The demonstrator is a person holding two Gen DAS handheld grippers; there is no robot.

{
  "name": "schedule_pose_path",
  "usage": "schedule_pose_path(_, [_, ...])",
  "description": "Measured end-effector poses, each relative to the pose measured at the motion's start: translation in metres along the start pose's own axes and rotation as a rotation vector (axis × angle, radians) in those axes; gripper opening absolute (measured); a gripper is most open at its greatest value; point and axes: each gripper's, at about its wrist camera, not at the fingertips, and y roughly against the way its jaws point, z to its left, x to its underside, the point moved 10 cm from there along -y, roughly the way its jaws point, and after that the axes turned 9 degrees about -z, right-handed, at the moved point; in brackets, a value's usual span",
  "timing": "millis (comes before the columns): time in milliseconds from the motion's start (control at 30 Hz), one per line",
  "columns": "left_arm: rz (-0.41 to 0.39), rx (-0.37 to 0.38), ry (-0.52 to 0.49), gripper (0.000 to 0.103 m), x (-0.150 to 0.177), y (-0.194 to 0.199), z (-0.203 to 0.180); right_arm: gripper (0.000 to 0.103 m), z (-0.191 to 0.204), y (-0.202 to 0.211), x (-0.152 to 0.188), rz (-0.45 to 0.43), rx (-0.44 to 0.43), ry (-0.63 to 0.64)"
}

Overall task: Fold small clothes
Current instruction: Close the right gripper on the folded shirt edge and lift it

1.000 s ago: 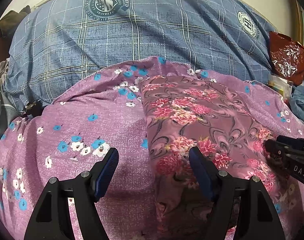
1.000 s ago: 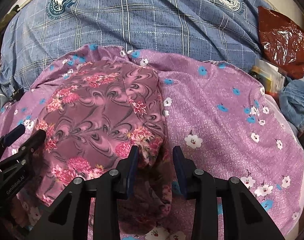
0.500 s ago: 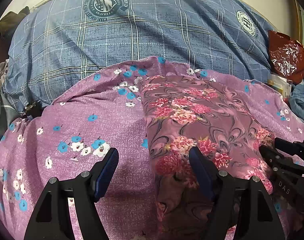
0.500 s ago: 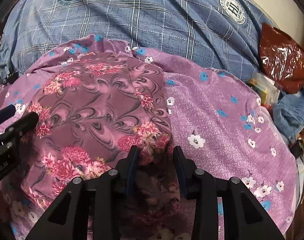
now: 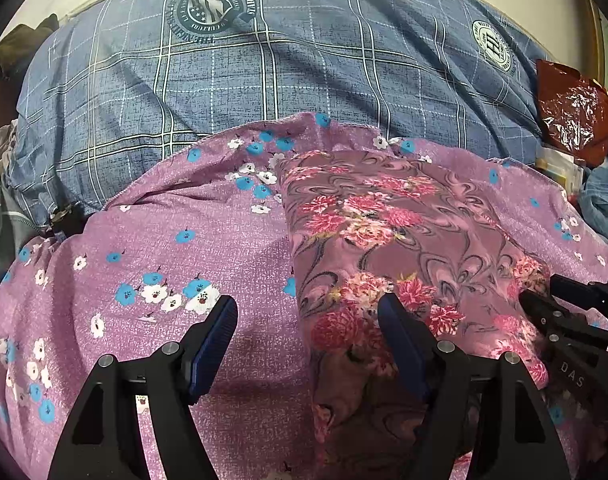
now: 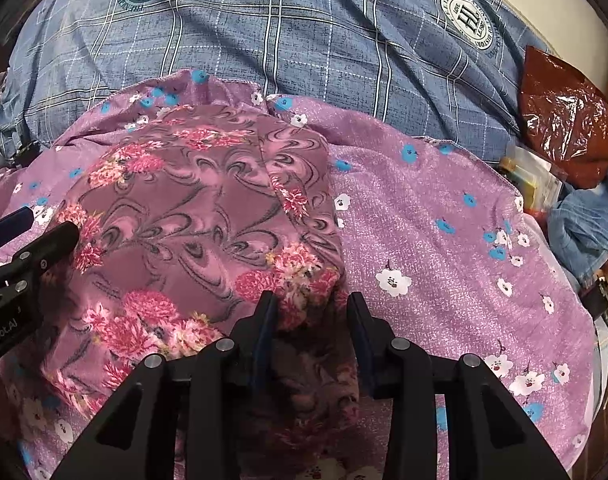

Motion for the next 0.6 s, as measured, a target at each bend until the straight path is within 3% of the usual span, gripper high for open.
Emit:
schedule_pose_path(400, [-0.04,-0.002,0.016,0.073,-0.01,0.01,0.005,0.043,-0.003,0.007,-0.01,-0.028,0.003,-0.021])
schedule_pose_path(500, [-0.068,-0.002,0.058,0.073,-0.019,0.015,0.016,0.044,-0.008,0.011,-0.018,-0.047,-0.015,-0.062])
schedule_pose_path(600, [-0.026,0.011,0.107,0.073,-0.015,0.008,0.026,0.05,-0.018,0.007,-0.024,-0.039,-0.046,-0.147])
